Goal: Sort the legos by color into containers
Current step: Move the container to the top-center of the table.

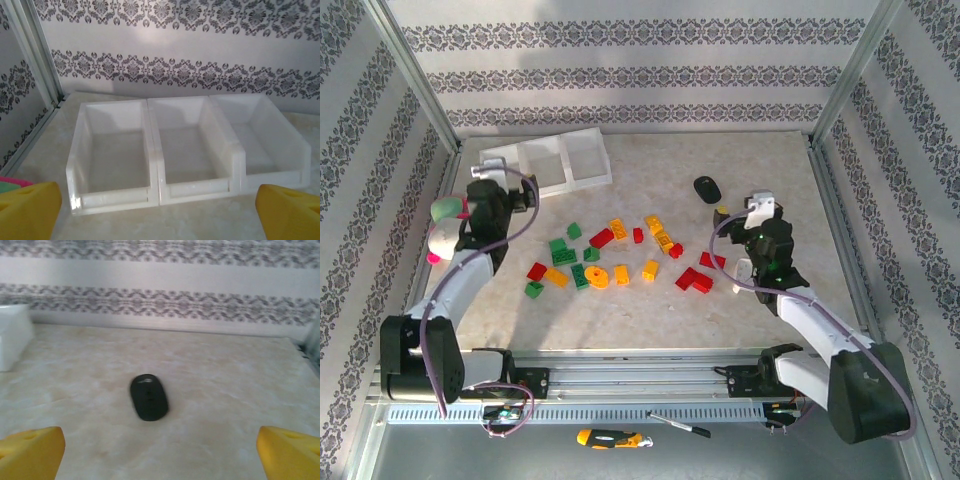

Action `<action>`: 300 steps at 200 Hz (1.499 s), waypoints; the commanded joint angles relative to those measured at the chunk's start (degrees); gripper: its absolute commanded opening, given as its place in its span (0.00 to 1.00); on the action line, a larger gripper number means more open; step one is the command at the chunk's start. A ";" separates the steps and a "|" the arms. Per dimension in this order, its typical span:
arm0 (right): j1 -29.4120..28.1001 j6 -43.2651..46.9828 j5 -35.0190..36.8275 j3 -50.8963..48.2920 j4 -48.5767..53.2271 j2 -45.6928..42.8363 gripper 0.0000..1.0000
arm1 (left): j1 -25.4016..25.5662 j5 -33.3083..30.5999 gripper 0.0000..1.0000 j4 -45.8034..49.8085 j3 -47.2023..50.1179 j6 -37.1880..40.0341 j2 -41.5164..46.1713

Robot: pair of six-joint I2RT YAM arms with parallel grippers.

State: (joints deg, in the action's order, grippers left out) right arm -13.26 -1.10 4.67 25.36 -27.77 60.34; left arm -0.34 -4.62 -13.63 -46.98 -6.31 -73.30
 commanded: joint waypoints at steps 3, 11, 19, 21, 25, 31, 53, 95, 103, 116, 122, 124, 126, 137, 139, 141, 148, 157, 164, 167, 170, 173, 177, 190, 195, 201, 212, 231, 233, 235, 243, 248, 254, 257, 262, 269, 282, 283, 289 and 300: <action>-6.92 1.17 1.66 3.28 5.50 -0.49 0.98 | 0.53 -3.08 0.99 16.36 -7.77 -3.25 -6.06; -9.73 1.25 2.52 4.23 5.36 0.16 0.98 | 0.56 -3.87 0.99 18.17 -10.31 -3.51 -8.45; -12.50 1.30 3.28 5.36 5.32 1.12 0.98 | 0.51 -4.15 0.99 19.61 -12.70 -3.70 -11.03; -12.80 1.38 3.39 5.51 5.34 1.24 0.98 | 0.51 -4.25 0.99 20.07 -13.42 -3.75 -11.66; -14.08 1.37 3.70 6.17 5.36 1.91 0.98 | 0.51 -4.38 0.99 21.19 -14.88 -3.75 -13.10; -16.09 1.54 4.24 7.16 5.33 3.02 0.98 | 0.43 -4.34 0.99 23.19 -17.39 -3.96 -15.34; -22.57 1.77 5.17 10.85 5.20 7.33 0.98 | 0.35 -2.63 0.99 30.86 -27.12 -3.98 -24.35; -30.36 1.13 4.61 16.01 3.14 15.53 0.98 | -0.07 -1.30 0.99 38.19 -41.31 -5.38 -38.13; -31.20 0.84 4.38 16.81 2.37 17.06 0.98 | -0.35 -1.14 0.99 39.21 -43.57 -5.45 -40.59; -32.01 0.49 4.23 18.17 1.25 19.27 0.98 | -0.86 -0.97 0.99 41.75 -48.46 -5.85 -44.60; -32.24 0.57 4.29 18.79 0.75 20.19 0.98 | -0.98 -0.79 0.97 42.73 -50.54 -5.99 -46.34; -32.37 0.47 4.30 19.01 0.65 20.44 0.98 | -0.98 -0.73 0.97 43.01 -51.27 -6.06 -46.96; -32.49 0.42 4.23 19.26 0.38 20.66 0.98 | -0.98 -0.67 0.96 43.34 -51.98 -6.12 -47.54; -32.87 0.35 4.04 20.33 -0.12 21.92 0.98 | -1.08 -0.44 0.91 44.63 -55.26 -6.33 -50.22; -32.99 0.32 4.01 20.47 -0.16 21.99 0.98 | -1.14 -0.33 0.89 44.78 -55.70 -6.41 -50.66; -33.11 0.31 3.90 20.68 -0.11 22.25 0.98 | -1.15 -0.20 0.87 44.95 -56.27 -6.41 -51.08; -33.40 0.36 3.74 21.31 -0.12 22.79 0.98 | -1.29 0.57 0.81 45.62 -58.07 -6.75 -52.43; -33.77 0.34 3.45 21.91 -0.11 23.20 0.98 | -1.42 1.57 0.75 46.55 -59.95 -7.18 -53.94; -34.02 0.35 3.27 22.17 -0.08 23.48 0.98 | -1.42 1.80 0.69 46.97 -61.02 -7.55 -54.80; -34.15 0.29 3.27 22.31 -0.02 23.63 0.98 | -1.42 1.88 0.66 46.98 -61.23 -7.60 -55.05; -34.26 0.28 3.32 22.35 -0.01 23.68 0.98 | -1.42 1.90 0.64 46.90 -61.45 -7.86 -55.26; -34.40 0.25 3.29 22.44 0.00 23.70 0.98 | -1.42 2.02 0.62 46.74 -61.47 -7.99 -55.28; -34.46 0.16 3.27 22.45 0.02 23.83 0.98 | -1.46 2.07 0.59 46.49 -61.45 -8.10 -55.37; -34.72 -0.03 3.60 22.28 0.10 23.79 0.98 | -1.42 2.33 0.51 45.83 -61.31 -8.22 -55.53; -34.78 -0.10 3.74 22.20 0.08 23.70 0.98 | -1.42 2.35 0.48 45.80 -61.30 -8.17 -55.64; -34.83 -0.26 4.06 22.01 0.16 23.60 0.98 | -1.54 2.34 0.44 45.78 -61.42 -8.11 -55.74; -34.87 -0.51 4.36 21.79 0.09 23.38 0.98 | -1.50 2.34 0.38 45.96 -61.55 -7.86 -55.81; -34.82 -0.62 4.80 21.48 0.21 22.94 0.98 | -1.59 2.66 0.27 46.44 -61.40 -7.58 -55.60; -34.82 -0.65 4.82 21.48 0.20 22.86 0.98 | -1.59 2.77 0.26 46.48 -61.35 -7.58 -55.56; -34.82 -0.65 4.87 21.48 0.25 22.89 0.98 | -1.59 2.95 0.26 46.50 -61.31 -7.58 -55.44; -34.82 -0.53 5.11 21.41 0.25 22.66 0.98 | -1.59 3.44 0.23 46.58 -61.05 -7.58 -55.01; -34.83 -0.49 5.28 21.39 0.19 22.57 0.98 | -1.51 3.81 0.22 46.53 -60.70 -7.61 -54.63; -34.86 -0.50 5.39 21.39 0.25 22.42 0.98 | -1.46 4.07 0.20 46.50 -60.35 -7.82 -54.16; -34.83 -0.50 5.44 21.33 0.20 22.39 0.98 | -1.42 4.31 0.20 46.49 -60.21 -7.90 -54.00; -34.82 -0.46 5.64 21.31 0.10 22.33 0.98 | -1.34 4.60 0.19 46.35 -59.88 -8.01 -53.57; -34.82 -0.41 5.86 21.24 0.12 22.20 0.98 | -1.16 5.08 0.19 46.04 -59.30 -8.19 -52.93; -34.73 -0.62 6.29 21.05 0.00 21.95 0.98 | -0.45 5.96 0.19 45.49 -58.41 -8.37 -51.96; -34.78 -0.59 6.35 21.00 0.00 21.94 0.98 | -0.36 6.04 0.19 45.47 -58.36 -8.37 -51.91; -34.66 -0.72 6.49 20.80 0.00 21.84 0.98 | 0.08 6.46 0.19 45.51 -58.19 -8.37 -51.55; -34.51 -0.82 6.68 20.45 -0.26 21.60 0.98 | 0.95 6.92 0.19 45.63 -58.01 -8.37 -51.17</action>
State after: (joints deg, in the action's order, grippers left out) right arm -47.53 -0.91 9.67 46.24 -26.37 83.50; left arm -1.10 -1.50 30.46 -106.19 -14.00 -127.57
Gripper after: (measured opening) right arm 0.982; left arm 0.226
